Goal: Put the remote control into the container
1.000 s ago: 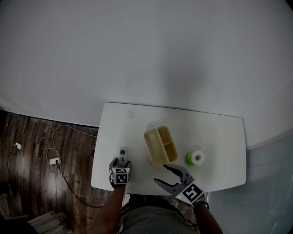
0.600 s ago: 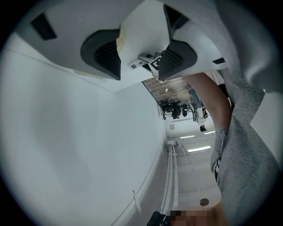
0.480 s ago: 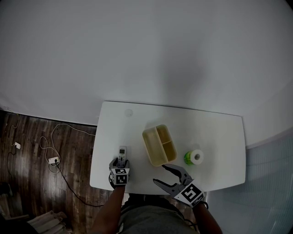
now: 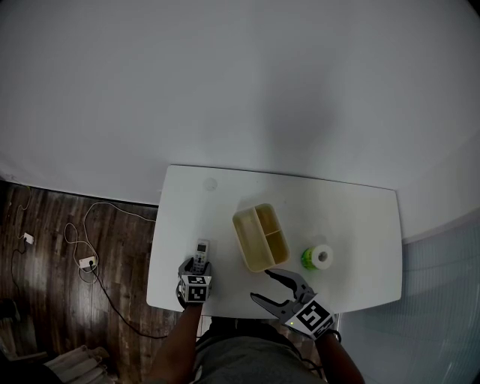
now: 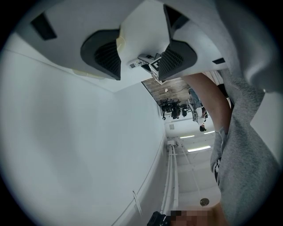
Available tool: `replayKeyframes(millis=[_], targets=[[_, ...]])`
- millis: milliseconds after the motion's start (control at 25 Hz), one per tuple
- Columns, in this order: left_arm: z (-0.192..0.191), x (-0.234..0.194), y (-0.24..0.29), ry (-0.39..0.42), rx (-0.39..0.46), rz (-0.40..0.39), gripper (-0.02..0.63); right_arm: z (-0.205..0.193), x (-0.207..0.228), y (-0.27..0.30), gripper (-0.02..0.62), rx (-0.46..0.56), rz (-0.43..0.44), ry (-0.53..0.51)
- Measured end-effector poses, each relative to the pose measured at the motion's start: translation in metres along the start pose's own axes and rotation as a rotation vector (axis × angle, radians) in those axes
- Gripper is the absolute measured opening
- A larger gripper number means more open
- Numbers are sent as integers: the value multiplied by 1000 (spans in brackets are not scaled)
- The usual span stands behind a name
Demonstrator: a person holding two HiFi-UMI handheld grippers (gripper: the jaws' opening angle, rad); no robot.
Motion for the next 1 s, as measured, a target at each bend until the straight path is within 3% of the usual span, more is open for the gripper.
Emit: replayKeyframes(millis=[280, 760, 1000], targets=[[3, -3, -9, 48, 14, -15, 235, 2, -1, 0, 258, 7, -3, 1], [36, -6, -42, 140, 144, -27, 235, 4, -9, 1, 258, 39, -1, -5], [58, 11, -65, 221, 176, -78, 235, 7, -3, -4, 258, 60, -35, -17]])
Point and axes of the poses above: the fingertips, and each gripper's own axes: y forward along the fingers, x to its right, z out of its top, the point moved 9 cm from there along -y, backward along the fingers, and after that the axes turned 9 degrees about -z, right-handed, at the moved point
